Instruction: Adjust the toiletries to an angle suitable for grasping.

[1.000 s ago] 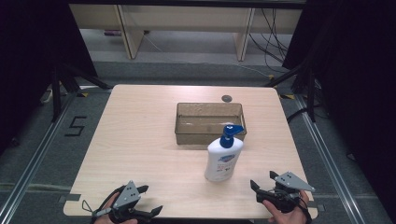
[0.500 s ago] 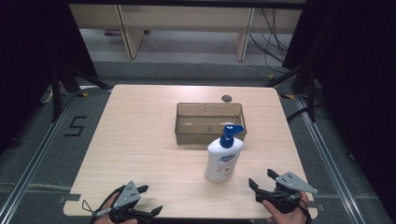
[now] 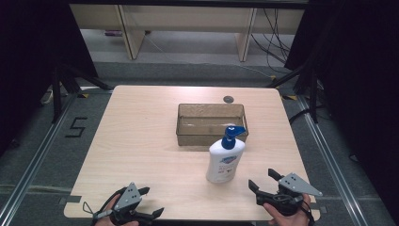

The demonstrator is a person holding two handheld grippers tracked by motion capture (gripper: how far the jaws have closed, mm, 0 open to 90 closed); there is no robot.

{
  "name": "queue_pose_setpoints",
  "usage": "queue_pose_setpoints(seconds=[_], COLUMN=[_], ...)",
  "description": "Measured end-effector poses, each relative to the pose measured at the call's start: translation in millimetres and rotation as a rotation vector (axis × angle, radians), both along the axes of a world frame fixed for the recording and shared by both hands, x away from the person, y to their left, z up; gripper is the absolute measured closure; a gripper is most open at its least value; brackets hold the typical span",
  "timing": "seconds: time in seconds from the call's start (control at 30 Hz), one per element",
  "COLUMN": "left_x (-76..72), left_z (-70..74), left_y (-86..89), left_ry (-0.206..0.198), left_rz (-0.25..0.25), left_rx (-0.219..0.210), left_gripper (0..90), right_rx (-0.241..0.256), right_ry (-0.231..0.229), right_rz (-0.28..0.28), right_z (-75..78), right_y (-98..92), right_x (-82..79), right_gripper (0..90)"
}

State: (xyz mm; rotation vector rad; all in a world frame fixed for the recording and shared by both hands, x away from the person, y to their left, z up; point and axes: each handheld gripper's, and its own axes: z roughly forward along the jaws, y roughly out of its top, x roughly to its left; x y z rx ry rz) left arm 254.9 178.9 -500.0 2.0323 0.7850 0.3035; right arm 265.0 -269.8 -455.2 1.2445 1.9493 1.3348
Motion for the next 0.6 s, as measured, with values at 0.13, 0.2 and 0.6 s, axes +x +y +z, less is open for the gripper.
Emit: queue_pose_setpoints(seconds=[0.13,0.2,0.6], left_x=[-0.4,-0.2,-0.2], left_z=[-0.2,-0.3,0.1], left_y=[-0.8,-0.7,-0.4], left_ry=[0.003,0.003,0.011], left_rz=[0.005,0.006,0.011], left_rx=[-0.006,-0.009,0.000], left_gripper=[14.9,14.9,14.9], right_rx=[-0.004,-0.001,0.053], right_ry=[-0.042,-0.054,-0.077], right_rz=[0.017,0.024,0.038], right_z=[4.5,6.4,23.0], right_y=[0.2,2.2,4.7], right_x=[0.1,-0.5,-8.4], right_gripper=[17.6,18.4,24.2])
